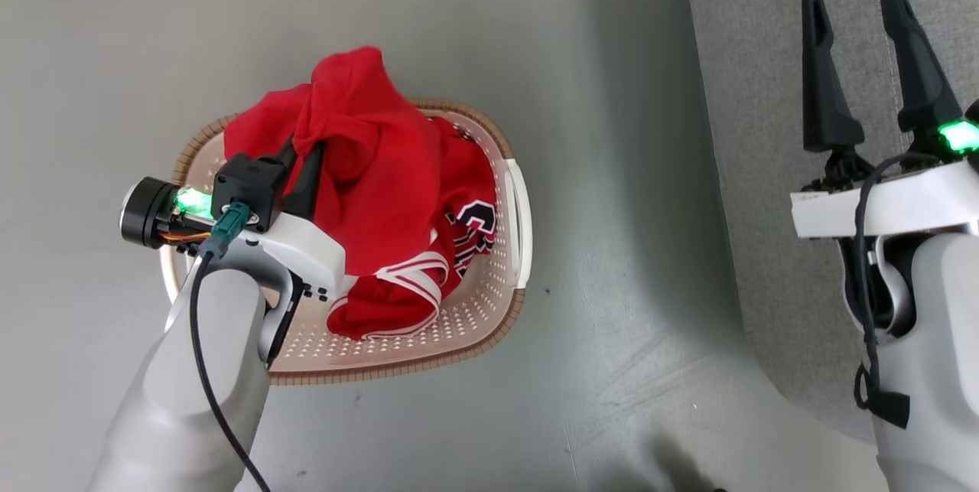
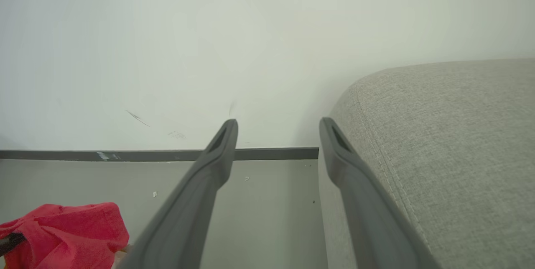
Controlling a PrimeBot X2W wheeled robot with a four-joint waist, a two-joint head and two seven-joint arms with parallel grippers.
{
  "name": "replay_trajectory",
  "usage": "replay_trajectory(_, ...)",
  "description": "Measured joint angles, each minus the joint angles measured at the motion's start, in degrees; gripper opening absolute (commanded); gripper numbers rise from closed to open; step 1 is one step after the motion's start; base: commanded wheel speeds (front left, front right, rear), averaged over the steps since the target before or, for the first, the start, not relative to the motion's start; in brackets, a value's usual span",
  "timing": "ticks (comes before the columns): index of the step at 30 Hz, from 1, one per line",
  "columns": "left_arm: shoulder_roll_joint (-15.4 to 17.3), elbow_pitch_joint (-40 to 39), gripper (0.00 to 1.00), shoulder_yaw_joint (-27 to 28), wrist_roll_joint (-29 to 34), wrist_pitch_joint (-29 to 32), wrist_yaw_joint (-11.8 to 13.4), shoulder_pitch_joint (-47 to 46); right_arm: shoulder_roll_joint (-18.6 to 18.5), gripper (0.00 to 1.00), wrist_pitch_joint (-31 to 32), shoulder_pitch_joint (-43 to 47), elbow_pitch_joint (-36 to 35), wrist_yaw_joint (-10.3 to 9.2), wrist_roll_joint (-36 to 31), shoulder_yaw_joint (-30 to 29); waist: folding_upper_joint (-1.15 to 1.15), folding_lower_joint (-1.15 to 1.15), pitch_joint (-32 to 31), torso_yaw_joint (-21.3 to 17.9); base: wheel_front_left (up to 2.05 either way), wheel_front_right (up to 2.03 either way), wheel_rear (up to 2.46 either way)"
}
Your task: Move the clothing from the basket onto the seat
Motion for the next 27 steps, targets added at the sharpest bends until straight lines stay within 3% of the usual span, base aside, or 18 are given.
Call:
replay_trajectory(15, 0.0, -10.8, 0.00, 1.9, -1.5, -0.1, -1.0, 6.1, 0.0, 1.00, 0.0, 4.7, 2.6, 0.00, -1.8, -0.7, 0.00, 0.00, -8.4, 2.6, 0.00, 0.00, 0.00)
replay_trajectory(27, -0.3, -13.7, 0.00, -1.1, -1.6, -0.2, -3.3, 6.6, 0.0, 1.00, 0.0, 8.2, 4.5, 0.00, -2.8, 1.3, 0.00, 0.00, -15.8, 3.8, 0.00, 0.00, 0.00)
